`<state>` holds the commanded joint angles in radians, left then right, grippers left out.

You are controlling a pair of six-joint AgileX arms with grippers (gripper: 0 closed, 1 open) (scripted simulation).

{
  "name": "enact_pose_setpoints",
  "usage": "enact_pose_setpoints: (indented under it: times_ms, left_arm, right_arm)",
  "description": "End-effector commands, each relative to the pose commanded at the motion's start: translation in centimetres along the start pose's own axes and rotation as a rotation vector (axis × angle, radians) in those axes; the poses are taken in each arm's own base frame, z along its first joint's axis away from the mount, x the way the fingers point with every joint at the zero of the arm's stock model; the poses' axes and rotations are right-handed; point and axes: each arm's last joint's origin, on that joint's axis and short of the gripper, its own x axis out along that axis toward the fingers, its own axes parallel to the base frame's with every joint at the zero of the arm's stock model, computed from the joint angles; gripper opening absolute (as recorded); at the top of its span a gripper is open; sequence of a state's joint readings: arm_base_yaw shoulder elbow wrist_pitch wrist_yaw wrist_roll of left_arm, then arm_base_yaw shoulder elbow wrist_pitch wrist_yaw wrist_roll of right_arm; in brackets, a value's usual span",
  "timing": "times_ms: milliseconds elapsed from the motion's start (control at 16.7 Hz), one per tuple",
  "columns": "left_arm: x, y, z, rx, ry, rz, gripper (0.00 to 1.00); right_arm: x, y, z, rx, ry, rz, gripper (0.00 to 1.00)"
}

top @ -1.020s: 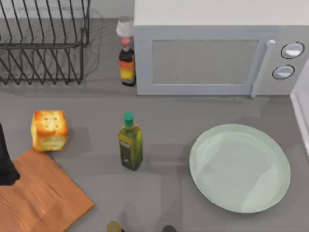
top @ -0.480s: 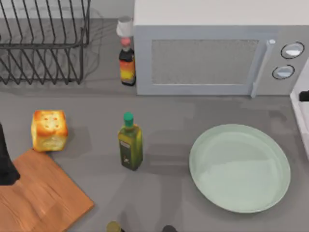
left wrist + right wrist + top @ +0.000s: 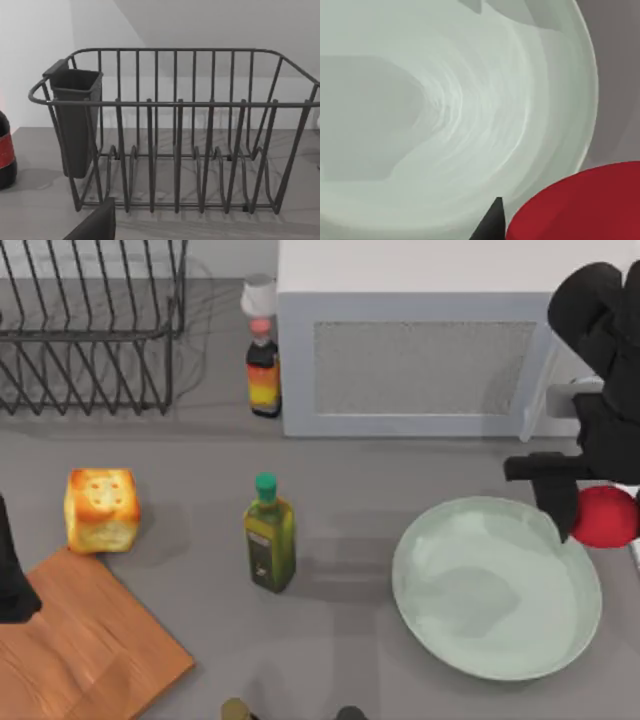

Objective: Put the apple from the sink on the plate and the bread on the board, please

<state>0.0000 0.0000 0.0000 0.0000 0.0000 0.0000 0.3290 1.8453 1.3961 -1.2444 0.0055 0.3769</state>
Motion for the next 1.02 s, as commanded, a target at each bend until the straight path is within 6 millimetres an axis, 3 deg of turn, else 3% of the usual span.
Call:
enact_pose_setpoints:
  times_ms: [180,360,720,1020]
  left_arm:
    - [0.0,0.0,0.0,0.0,0.0,0.0,1.0]
    - [0.0,0.0,0.0,0.0,0.0,0.0,1.0]
    - [0.0,0.0,0.0,0.0,0.0,0.0,1.0]
    - [0.0,0.0,0.0,0.0,0.0,0.0,1.0]
  right_arm:
    - [-1.5,3.5,-1.5,-0.018,-0.059,0.018,0.0]
    - [-2.5,5.8,-2.4,-0.032,-0.105,0.042,0.0]
    - [-2.7,6.1,-2.6,-0.035,-0.113,0.048,0.0]
    - [-2.7,6.1,-2.6,-0.035,-0.113,0.048,0.38]
